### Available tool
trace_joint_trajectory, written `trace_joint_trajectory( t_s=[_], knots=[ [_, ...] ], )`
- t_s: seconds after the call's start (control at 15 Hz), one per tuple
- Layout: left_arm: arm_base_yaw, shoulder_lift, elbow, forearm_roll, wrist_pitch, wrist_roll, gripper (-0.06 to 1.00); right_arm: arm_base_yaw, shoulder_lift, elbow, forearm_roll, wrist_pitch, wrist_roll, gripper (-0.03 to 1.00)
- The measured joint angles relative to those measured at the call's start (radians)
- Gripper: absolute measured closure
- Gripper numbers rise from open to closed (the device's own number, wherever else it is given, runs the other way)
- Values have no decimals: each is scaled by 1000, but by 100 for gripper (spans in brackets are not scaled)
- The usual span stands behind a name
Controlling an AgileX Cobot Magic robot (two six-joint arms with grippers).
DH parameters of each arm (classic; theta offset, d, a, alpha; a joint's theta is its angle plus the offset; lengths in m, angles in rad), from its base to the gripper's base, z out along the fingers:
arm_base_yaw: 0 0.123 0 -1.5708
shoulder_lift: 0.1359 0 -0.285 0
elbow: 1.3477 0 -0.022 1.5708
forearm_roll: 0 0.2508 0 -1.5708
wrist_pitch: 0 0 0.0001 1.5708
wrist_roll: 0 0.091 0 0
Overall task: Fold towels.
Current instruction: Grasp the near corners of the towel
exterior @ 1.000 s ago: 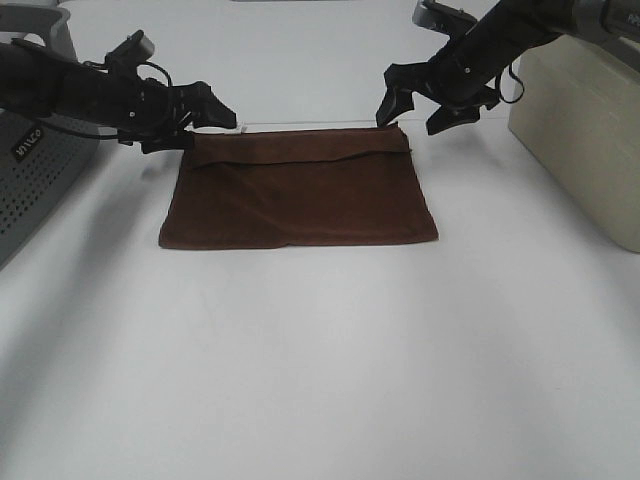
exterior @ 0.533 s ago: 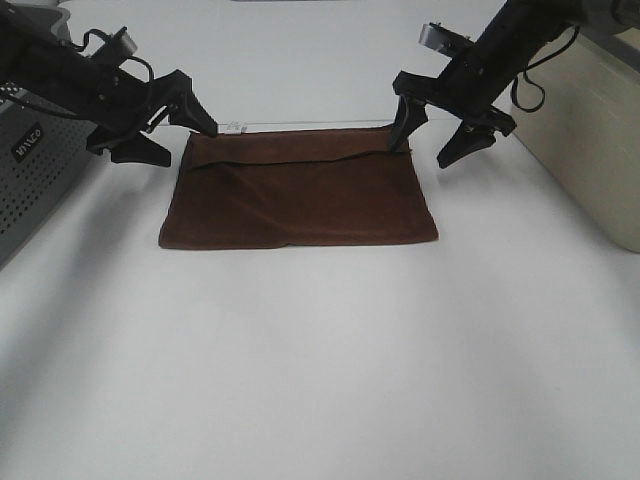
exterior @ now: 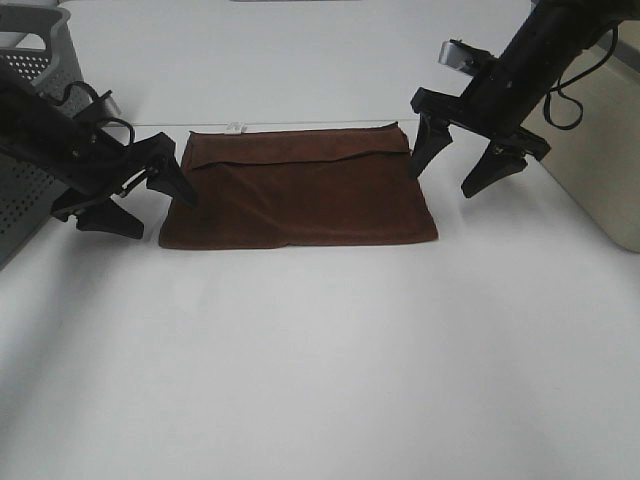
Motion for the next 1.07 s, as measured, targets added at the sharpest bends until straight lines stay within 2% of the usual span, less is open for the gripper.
trace_joint_trajectory(
  t_s=[0.2,0.4,0.73,0.93,1.07],
  knots=[
    [0,0,0,0,-10,-2,13,0,-2,8,0,-18,-5,24],
    [0,0,0,0,-69,-3,14,0,-1,8,3,-45,-29,24],
    [-22,49,-7,-26,-122,16,15,0,94,8,54,-97,-73,24],
    [-65,81,-43,-58,-135,34,23,0,128,8,86,-126,-86,24],
    [-68,99,-54,-92,-134,35,31,0,142,8,133,-126,-109,28]
  ],
)
